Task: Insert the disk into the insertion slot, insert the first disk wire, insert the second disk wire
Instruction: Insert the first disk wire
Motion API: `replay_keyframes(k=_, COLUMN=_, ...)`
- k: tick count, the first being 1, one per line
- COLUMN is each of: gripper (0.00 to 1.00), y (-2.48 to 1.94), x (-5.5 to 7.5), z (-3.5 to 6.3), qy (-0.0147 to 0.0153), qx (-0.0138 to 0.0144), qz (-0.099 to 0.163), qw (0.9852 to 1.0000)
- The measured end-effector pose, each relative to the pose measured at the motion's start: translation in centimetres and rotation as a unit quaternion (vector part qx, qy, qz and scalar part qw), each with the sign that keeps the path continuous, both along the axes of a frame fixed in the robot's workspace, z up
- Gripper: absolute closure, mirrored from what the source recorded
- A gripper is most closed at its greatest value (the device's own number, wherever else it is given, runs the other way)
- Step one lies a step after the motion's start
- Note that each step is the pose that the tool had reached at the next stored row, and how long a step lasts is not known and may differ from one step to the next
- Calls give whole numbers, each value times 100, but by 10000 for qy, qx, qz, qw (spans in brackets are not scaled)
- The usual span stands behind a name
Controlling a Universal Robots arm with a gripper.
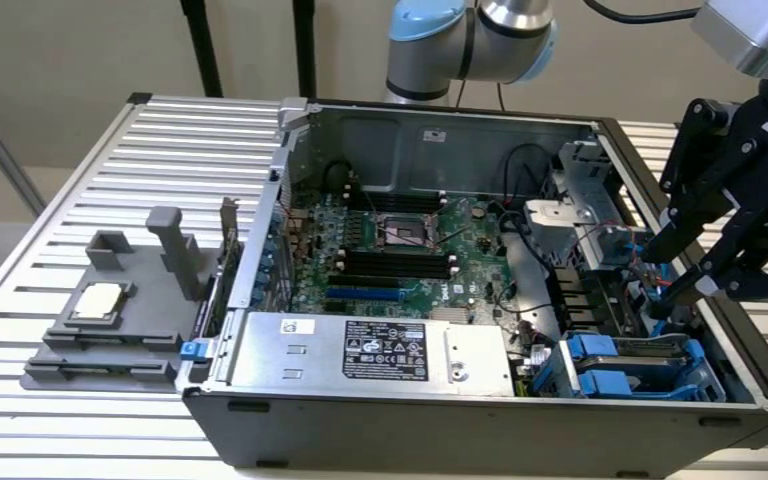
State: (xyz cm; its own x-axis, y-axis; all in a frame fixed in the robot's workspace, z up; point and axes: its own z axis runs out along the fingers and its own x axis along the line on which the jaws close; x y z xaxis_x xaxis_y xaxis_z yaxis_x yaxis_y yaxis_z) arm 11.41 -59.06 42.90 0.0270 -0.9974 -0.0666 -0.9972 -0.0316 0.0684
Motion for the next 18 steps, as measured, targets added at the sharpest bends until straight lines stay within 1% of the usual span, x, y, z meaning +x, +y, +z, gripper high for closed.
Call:
replay_keyframes(k=4, gripper=60, y=0, x=14, z=-2, qy=0, qx=1, qz=1, qw=10000)
replay_keyframes(k=8, gripper=60, y=0, x=193, z=-10, qy=7, qx=0, qz=1, qw=10000)
replay_keyframes(k=13, gripper=60, y=-1, x=394, z=-92, qy=7, qx=-1, qz=7, qw=10000)
replay_keyframes(k=18, gripper=60, y=-10, x=467, z=-182, qy=7, qx=-2, qz=7, qw=10000)
